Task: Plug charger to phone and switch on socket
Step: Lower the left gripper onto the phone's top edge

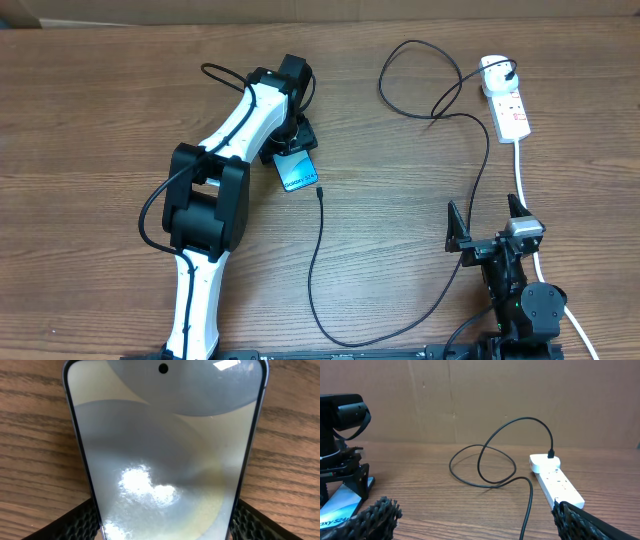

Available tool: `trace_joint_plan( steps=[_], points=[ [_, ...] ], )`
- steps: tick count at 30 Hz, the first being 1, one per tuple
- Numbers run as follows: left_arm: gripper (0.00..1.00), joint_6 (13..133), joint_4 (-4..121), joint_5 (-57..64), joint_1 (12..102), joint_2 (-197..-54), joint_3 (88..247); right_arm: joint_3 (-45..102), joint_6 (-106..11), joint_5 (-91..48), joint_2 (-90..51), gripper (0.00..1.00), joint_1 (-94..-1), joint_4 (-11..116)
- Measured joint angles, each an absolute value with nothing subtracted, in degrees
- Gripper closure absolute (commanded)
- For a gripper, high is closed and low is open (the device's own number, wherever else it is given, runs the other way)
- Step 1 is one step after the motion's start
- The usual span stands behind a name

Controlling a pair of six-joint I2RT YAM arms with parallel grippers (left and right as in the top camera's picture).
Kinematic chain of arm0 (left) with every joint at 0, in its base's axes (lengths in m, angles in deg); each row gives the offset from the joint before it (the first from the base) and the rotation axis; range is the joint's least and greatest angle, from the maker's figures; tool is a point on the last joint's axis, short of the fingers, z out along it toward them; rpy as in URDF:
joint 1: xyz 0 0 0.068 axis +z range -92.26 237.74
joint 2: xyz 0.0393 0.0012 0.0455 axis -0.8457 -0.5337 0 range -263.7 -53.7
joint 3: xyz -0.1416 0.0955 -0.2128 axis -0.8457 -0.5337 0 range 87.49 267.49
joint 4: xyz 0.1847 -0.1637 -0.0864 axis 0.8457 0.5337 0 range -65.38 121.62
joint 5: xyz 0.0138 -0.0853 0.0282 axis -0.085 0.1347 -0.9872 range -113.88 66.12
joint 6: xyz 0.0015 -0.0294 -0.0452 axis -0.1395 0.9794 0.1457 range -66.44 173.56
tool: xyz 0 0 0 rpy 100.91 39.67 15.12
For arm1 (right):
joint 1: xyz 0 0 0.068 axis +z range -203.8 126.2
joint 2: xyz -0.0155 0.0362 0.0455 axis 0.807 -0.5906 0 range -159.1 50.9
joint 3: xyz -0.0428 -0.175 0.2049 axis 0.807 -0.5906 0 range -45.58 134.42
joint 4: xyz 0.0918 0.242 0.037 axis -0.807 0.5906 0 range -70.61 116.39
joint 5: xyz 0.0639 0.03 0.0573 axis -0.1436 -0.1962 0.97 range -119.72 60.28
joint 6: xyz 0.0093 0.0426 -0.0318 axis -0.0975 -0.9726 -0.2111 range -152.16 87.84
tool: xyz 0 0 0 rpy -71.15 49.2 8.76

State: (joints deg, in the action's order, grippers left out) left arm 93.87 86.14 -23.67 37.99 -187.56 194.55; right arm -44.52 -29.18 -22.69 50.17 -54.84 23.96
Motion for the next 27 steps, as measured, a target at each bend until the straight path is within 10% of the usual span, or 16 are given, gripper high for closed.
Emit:
trace_joint_plan(
  steps=[27],
  points=[
    [0.33, 93.8, 87.9, -15.1, 41.3, -187.4, 194.7, -44.5, -29.2, -22.7, 50.2, 0.00, -54.8, 24.0]
  ],
)
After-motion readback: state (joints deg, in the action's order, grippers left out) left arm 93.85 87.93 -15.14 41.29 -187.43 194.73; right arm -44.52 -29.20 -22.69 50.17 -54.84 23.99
